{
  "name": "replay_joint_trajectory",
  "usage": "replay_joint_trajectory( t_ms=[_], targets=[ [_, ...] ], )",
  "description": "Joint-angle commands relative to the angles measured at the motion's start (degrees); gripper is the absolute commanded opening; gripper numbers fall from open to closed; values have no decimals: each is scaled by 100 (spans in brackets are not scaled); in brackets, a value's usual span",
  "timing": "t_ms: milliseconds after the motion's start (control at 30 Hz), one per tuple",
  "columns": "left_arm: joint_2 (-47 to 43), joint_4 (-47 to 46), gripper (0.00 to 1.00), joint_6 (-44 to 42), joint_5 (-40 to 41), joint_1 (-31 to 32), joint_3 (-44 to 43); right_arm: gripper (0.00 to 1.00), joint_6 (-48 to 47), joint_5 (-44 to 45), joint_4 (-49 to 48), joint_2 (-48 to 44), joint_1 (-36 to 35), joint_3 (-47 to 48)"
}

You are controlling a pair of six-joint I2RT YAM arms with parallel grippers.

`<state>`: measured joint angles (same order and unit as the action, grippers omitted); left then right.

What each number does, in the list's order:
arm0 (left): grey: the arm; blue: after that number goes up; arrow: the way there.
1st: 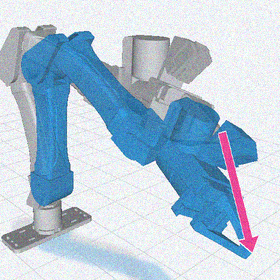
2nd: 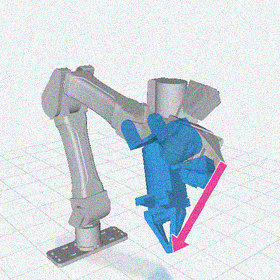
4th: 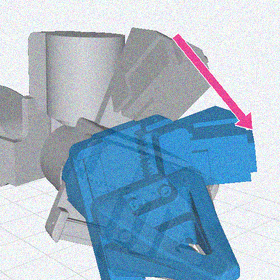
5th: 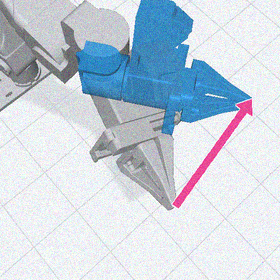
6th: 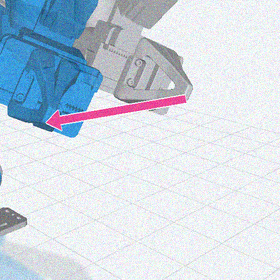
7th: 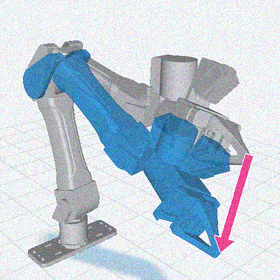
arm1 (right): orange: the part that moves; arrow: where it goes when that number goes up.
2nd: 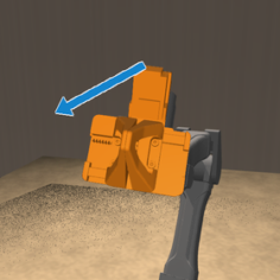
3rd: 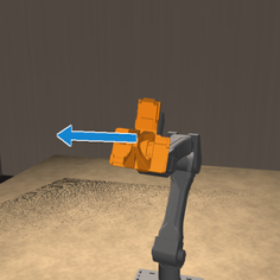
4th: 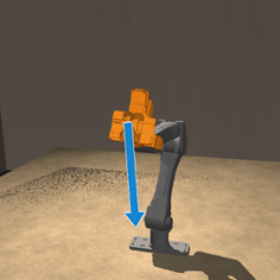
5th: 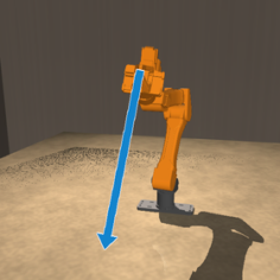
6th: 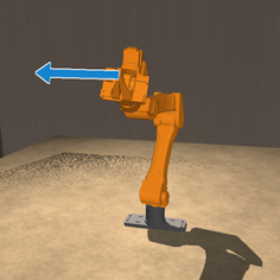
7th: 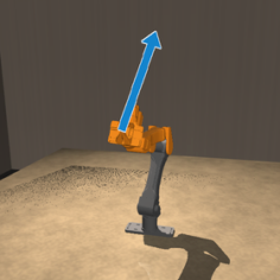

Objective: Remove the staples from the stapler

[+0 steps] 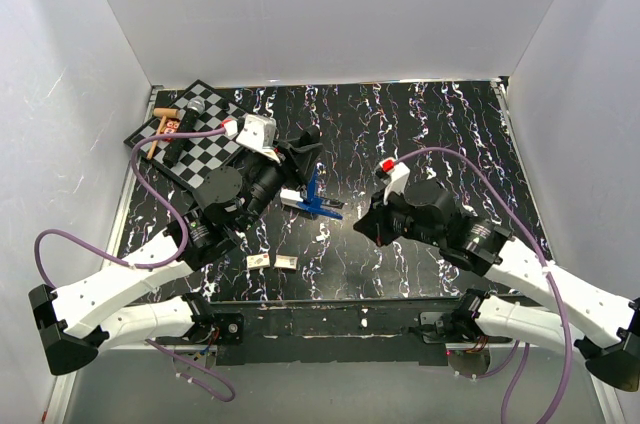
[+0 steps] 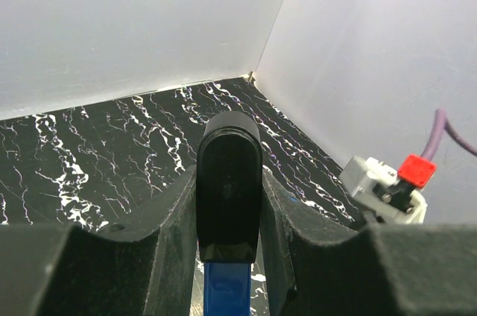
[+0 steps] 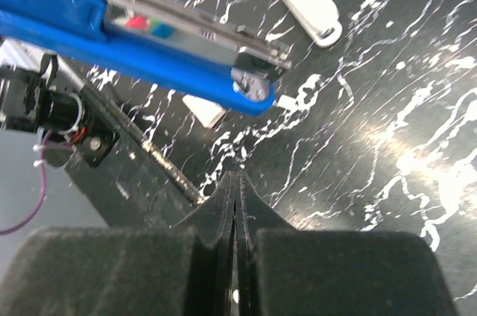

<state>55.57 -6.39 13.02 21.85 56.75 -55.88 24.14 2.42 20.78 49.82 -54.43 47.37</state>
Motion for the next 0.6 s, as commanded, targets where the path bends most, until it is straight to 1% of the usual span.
replay_joint_trajectory(
  t_ms=[0,167,333,433,533,567],
  targets=[
    [-214,-398,0,-10,22,3,-283,1,494,-856,-485,27,-23,-342],
    [-257,-372,0,52,4,3,-310,1,1109,-971,-1355,352,-199,-633],
    [-327,-257,0,148,-5,3,-380,1,1391,-603,-1752,616,-436,-554],
    [-398,-178,0,254,-5,3,-380,1,1558,-409,-1998,730,-507,-554],
    [-459,-64,0,342,4,3,-371,1,1655,-111,-2016,783,-533,-554],
    [-486,-12,0,368,4,3,-363,1,1673,-14,-2190,792,-542,-554]
  ],
)
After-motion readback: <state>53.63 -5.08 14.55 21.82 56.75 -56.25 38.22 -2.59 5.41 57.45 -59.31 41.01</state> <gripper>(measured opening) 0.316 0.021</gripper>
